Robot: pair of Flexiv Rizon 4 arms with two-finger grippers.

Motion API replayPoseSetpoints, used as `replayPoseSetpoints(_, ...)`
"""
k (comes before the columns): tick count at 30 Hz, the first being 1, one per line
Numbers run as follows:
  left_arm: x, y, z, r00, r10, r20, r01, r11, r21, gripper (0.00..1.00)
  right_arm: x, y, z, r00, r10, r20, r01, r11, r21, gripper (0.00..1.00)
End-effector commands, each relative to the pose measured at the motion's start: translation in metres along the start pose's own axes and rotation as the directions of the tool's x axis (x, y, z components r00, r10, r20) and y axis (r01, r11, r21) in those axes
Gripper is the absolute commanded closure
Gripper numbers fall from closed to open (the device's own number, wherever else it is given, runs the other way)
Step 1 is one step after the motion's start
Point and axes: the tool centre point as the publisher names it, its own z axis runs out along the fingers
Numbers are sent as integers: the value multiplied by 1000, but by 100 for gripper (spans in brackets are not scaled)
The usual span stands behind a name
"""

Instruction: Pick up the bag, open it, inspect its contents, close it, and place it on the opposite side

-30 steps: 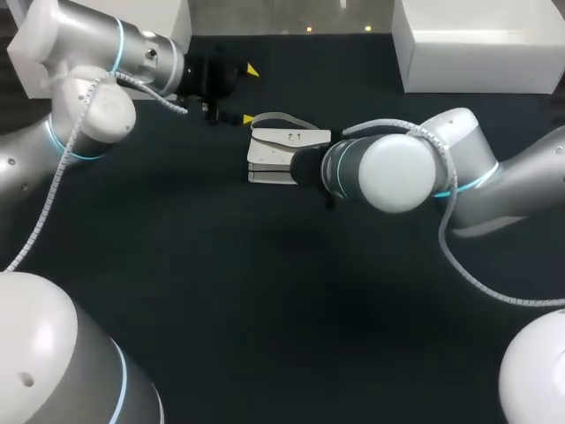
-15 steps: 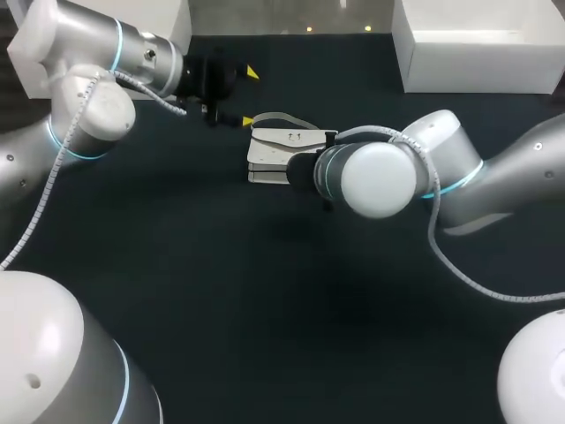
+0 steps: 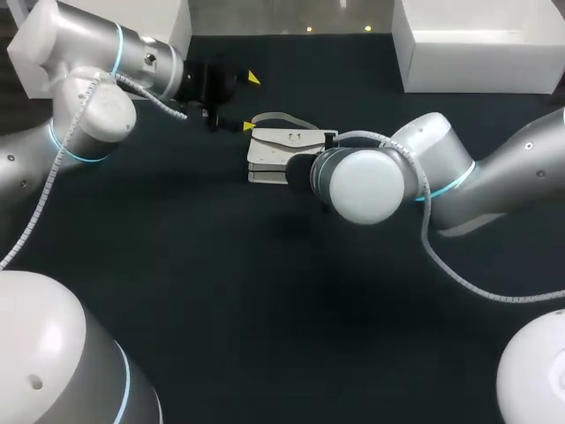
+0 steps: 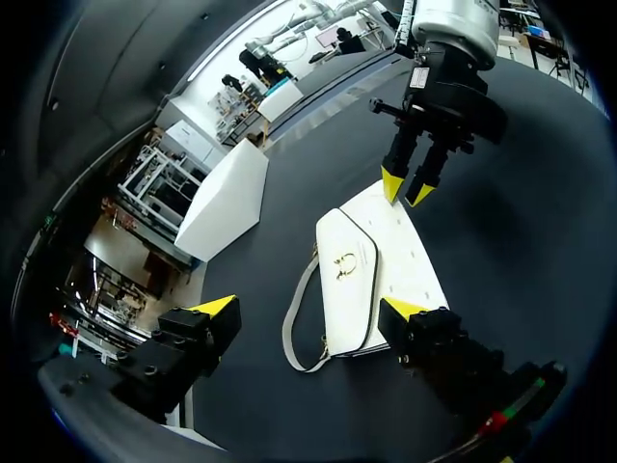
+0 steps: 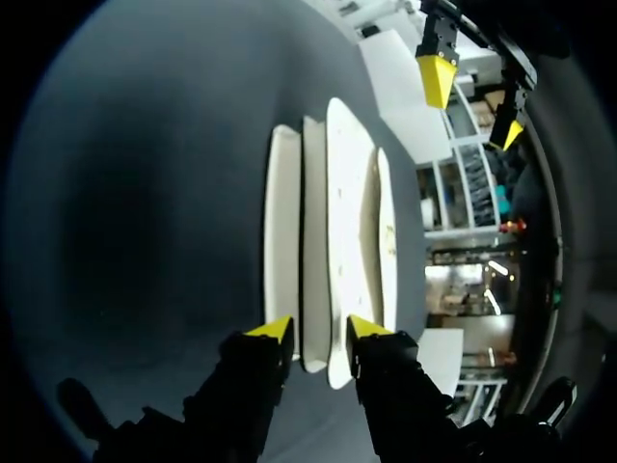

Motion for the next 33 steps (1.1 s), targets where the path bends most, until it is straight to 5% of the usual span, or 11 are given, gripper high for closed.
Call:
replayPoseSetpoints(1, 0, 1, 4, 1000, 3, -2, -3, 1000, 3, 0, 2, 0, 4, 1000, 3, 5, -3, 1000, 8, 70)
replayPoseSetpoints(5, 0, 0, 4, 1000, 9, -6, -9, 1000, 5, 0, 1, -1, 5, 1000, 4, 6, -4, 1000, 13, 76)
replayPoseSetpoints(17, 3, -3, 6, 1000, 22, -18, -22, 1000, 8, 0, -5, -1, 9, 1000, 10, 16, -10, 1000, 19, 71)
replayPoseSetpoints(20, 3, -4, 7, 1000, 23, -20, -23, 1000, 9, 0, -6, -1, 8, 1000, 11, 21, -12, 1000, 18, 77)
replayPoseSetpoints(25, 4, -4, 7, 999, 23, -24, -22, 1000, 11, 0, -7, 0, 8, 1000, 11, 25, -12, 1000, 17, 100)
replayPoseSetpoints(33, 5, -5, 6, 999, 30, -27, -30, 999, 14, 0, -6, 0, 9, 1000, 9, 22, -10, 1000, 19, 100)
